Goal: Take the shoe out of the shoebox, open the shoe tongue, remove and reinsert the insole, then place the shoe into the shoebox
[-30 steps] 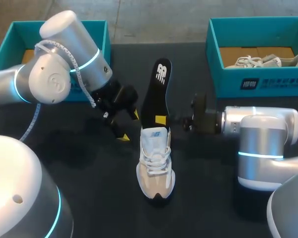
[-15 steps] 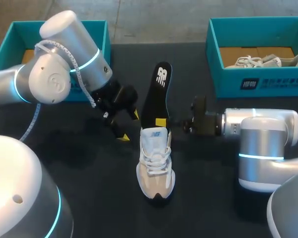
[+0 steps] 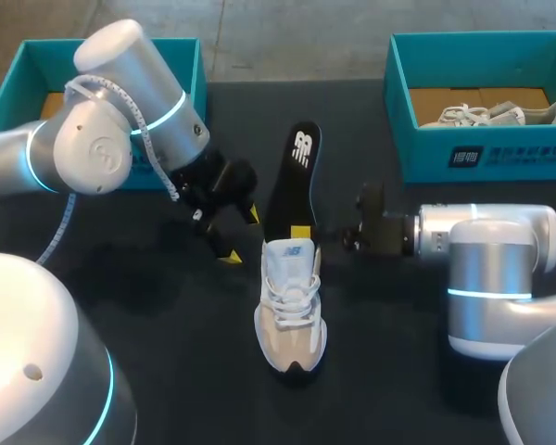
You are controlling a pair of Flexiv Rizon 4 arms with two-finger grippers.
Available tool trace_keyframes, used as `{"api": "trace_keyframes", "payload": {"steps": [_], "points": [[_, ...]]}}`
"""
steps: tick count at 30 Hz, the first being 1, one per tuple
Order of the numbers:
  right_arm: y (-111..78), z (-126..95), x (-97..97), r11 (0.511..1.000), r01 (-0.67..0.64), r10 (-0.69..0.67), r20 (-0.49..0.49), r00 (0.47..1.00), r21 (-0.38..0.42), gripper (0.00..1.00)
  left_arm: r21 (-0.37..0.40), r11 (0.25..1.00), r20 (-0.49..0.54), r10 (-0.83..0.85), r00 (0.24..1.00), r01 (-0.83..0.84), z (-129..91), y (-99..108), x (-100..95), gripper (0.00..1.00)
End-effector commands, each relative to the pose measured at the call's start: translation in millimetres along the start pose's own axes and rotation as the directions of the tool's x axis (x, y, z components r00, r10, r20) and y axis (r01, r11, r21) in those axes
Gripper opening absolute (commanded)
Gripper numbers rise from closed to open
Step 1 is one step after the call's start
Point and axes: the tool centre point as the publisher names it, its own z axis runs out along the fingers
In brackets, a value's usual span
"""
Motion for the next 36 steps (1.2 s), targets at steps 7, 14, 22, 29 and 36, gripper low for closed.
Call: {"api": "trace_keyframes", "payload": {"steps": [7,14,22,29,36], "points": [[-8.7,1,3.5,0.999,-0.023,0.023,-0.003,1.000,0.027,0.00,0.000,1.000,0.003,0.001,1.000,-0.001,1,0,0.8,1.00],[-12.1,3,4.8,0.997,-0.050,0.050,-0.012,0.999,0.061,0.00,0.000,1.000,0.003,0.001,1.000,-0.001,1,0,0.8,1.00],[-17.8,5,4.6,0.994,-0.070,0.071,-0.012,0.997,0.086,0.00,0.000,1.000,0.003,0.001,1.000,-0.001,1,0,0.8,1.00],[-22.1,4,6.1,0.991,-0.084,0.086,-0.018,0.996,0.102,0.00,0.000,1.000,0.003,0.001,1.000,-0.001,1,0,0.8,1.00],[-26.1,3,8.1,0.989,-0.091,0.094,-0.021,0.995,0.117,0.00,0.000,1.000,0.003,0.001,1.000,-0.001,1,0,0.8,1.00]]}}
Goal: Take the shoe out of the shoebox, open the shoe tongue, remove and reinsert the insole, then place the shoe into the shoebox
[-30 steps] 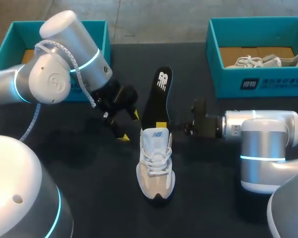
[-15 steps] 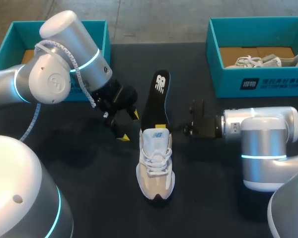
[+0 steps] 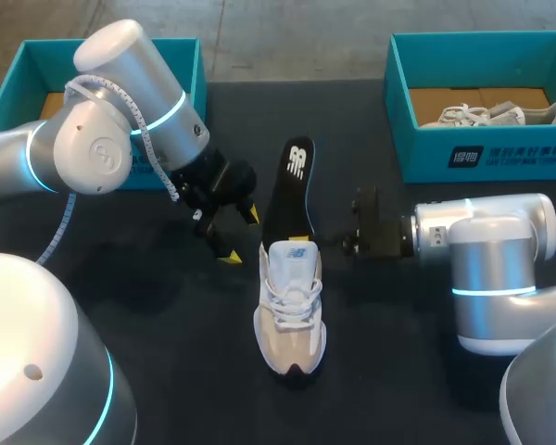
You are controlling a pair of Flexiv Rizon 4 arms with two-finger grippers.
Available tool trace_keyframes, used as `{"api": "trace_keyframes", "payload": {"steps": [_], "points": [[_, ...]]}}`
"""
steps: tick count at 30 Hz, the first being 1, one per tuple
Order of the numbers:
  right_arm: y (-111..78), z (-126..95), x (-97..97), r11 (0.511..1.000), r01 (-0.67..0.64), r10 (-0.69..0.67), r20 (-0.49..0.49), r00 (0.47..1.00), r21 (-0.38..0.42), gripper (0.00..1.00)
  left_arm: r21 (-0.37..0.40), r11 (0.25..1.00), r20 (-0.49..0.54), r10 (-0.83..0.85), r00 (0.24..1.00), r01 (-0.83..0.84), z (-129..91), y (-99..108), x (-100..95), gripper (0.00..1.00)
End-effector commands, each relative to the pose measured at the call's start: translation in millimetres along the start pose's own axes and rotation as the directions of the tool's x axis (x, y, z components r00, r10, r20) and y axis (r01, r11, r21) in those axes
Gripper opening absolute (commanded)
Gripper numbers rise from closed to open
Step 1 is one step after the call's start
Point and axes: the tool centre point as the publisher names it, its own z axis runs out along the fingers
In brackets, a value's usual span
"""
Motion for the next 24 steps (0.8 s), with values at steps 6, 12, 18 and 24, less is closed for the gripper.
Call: {"api": "trace_keyframes", "payload": {"steps": [6,12,18,24], "points": [[-7.5,3,1.4,1.000,-0.001,0.001,-0.003,1.000,0.013,0.00,0.000,1.000,0.003,0.001,1.000,-0.001,1,0,0.8,1.00],[-2.2,7,3.4,1.000,0.011,-0.011,-0.005,1.000,0.007,0.23,0.000,1.000,0.003,0.001,1.000,-0.001,1,0,0.8,1.00],[3.6,8,5.2,1.000,0.028,-0.028,-0.004,1.000,-0.001,0.32,0.000,1.000,0.003,0.001,1.000,-0.001,1,0,0.8,1.00],[9.5,10,8.7,0.999,0.047,-0.047,-0.001,0.999,-0.007,0.39,0.000,1.000,0.003,0.001,1.000,-0.001,1,0,0.8,1.00]]}}
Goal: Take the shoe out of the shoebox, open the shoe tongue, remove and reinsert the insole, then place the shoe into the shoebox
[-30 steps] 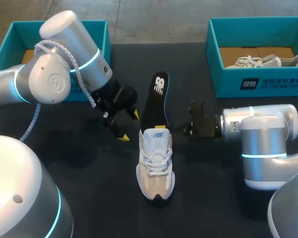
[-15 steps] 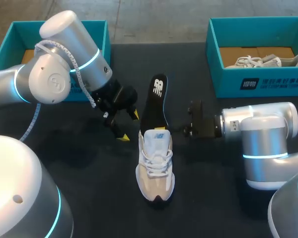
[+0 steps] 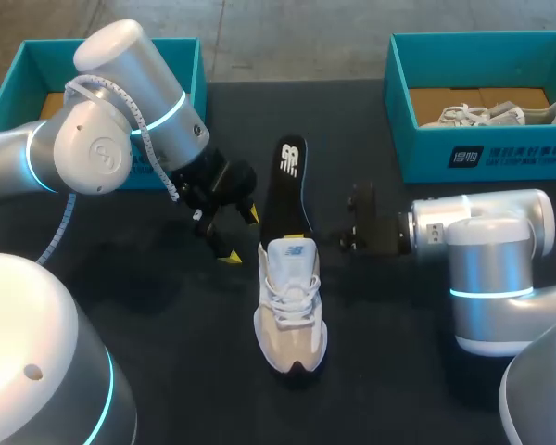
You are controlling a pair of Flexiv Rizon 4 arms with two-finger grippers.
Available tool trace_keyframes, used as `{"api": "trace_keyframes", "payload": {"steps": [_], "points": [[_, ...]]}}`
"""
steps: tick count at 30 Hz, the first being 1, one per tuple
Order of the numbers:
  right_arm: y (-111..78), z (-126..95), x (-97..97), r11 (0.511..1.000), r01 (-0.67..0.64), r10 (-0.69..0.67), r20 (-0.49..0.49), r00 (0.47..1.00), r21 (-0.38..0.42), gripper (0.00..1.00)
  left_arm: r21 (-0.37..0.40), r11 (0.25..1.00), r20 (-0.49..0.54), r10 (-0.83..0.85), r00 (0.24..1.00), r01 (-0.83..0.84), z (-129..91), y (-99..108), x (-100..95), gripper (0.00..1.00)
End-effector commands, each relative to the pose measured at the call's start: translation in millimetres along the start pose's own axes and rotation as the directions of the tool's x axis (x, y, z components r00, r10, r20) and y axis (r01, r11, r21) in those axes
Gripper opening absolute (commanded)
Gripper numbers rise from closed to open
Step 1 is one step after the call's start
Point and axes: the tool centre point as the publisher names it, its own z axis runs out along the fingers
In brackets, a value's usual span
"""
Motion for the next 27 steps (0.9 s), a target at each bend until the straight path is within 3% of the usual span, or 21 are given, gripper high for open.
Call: {"api": "trace_keyframes", "payload": {"steps": [1,27], "points": [[2.2,6,1.4,1.000,0.010,-0.010,0.009,1.000,-0.003,0.39,0.000,1.000,0.003,0.001,1.000,-0.001,1,0,0.8,1.00],[36.6,6,11.8,0.994,0.104,-0.103,0.027,0.994,-0.036,0.41,0.000,1.000,0.003,0.001,1.000,-0.001,1,0,0.8,1.00]]}}
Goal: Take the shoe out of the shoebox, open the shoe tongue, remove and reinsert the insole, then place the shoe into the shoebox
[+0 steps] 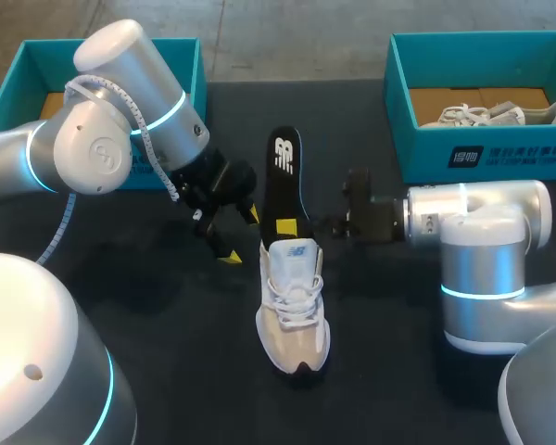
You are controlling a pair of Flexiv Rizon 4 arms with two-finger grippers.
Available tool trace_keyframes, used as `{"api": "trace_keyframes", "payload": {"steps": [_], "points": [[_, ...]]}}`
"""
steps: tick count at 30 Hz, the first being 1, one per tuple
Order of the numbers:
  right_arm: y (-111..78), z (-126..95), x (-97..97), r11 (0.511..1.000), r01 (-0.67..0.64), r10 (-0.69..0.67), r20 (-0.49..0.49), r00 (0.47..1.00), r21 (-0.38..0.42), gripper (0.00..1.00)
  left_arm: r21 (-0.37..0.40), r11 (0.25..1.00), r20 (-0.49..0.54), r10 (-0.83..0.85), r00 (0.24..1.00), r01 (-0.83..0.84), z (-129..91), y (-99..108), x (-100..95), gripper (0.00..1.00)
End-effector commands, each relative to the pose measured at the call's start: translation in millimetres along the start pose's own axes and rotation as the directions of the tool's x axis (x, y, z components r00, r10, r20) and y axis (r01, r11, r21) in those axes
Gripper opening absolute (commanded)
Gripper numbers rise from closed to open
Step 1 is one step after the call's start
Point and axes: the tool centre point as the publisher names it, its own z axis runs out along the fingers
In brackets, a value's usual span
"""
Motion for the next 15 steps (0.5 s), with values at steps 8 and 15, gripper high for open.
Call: {"api": "trace_keyframes", "payload": {"steps": [8,15], "points": [[12.6,-2.7,-3.6,1.000,0.008,-0.008,0.015,1.000,-0.030,0.30,0.000,1.000,0.003,0.001,1.000,-0.001,0.8,0.5,0.8,1.00],[14.4,-0.4,-7.7,0.999,0.010,-0.009,0.013,1.000,-0.038,0.00,0.000,1.000,0.003,0.001,1.000,-0.001,0.8,0.5,0.8,1.00]]}}
